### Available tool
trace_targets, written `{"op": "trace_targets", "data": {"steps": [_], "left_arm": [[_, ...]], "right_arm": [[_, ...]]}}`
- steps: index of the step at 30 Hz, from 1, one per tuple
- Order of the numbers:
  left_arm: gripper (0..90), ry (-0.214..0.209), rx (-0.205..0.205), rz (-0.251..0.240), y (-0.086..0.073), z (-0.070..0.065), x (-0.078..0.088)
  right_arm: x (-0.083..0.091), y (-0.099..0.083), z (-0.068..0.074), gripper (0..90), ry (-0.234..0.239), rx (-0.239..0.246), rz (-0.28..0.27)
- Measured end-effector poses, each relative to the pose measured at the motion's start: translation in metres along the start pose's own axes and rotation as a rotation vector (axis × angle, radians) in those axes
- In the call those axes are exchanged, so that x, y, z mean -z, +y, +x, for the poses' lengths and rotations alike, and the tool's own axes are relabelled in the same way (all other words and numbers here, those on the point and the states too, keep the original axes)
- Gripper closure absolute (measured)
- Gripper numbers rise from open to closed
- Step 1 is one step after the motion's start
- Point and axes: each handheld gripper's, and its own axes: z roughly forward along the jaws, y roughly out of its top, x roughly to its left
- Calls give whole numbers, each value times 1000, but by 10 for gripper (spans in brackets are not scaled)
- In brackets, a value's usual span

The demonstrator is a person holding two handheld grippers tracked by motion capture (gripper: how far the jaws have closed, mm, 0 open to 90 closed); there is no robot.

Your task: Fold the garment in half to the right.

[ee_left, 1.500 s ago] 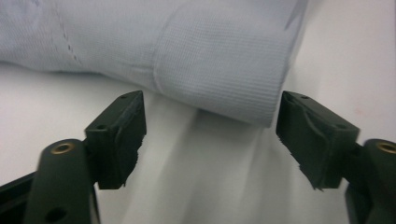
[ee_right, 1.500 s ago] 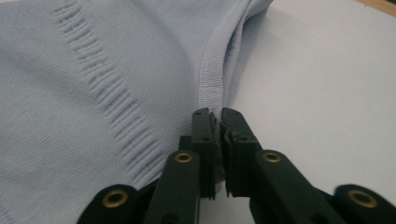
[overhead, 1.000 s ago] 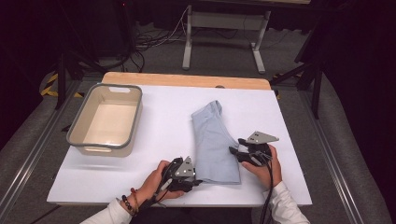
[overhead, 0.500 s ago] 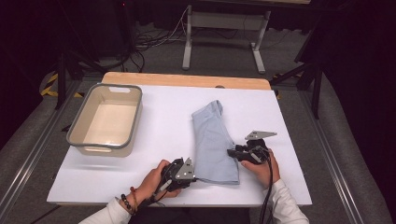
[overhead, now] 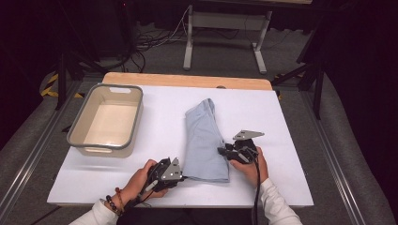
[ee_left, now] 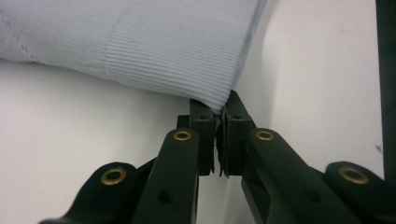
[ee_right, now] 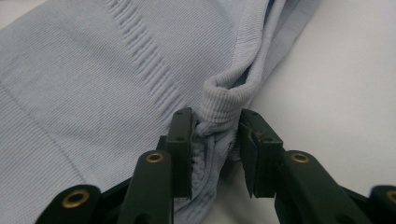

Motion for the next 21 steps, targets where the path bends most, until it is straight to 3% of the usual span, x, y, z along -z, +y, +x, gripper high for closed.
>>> {"op": "trace_targets", "data": {"steps": [4, 8, 12, 15, 18, 21], "left_arm": [[873, 12, -14, -12, -2, -3, 0], [872, 19, -18, -4, -2, -6, 1], [839, 7, 1, -6, -7, -7, 8], [802, 4, 15, -19, -12, -7, 18], [843, 15, 33, -39, -16, -1, 29], [893, 26, 51, -68, -17, 6, 37]], "right_arm": [[0, -1, 3, 647, -20, 28, -10], [2, -3, 4, 548, -51, 57, -20], [9, -6, 2, 445, -77, 85, -33], [19, -7, 0, 416, -84, 81, -63], [32, -5, 0, 493, -93, 93, -115], [42, -1, 2, 654, -104, 127, -166]]}}
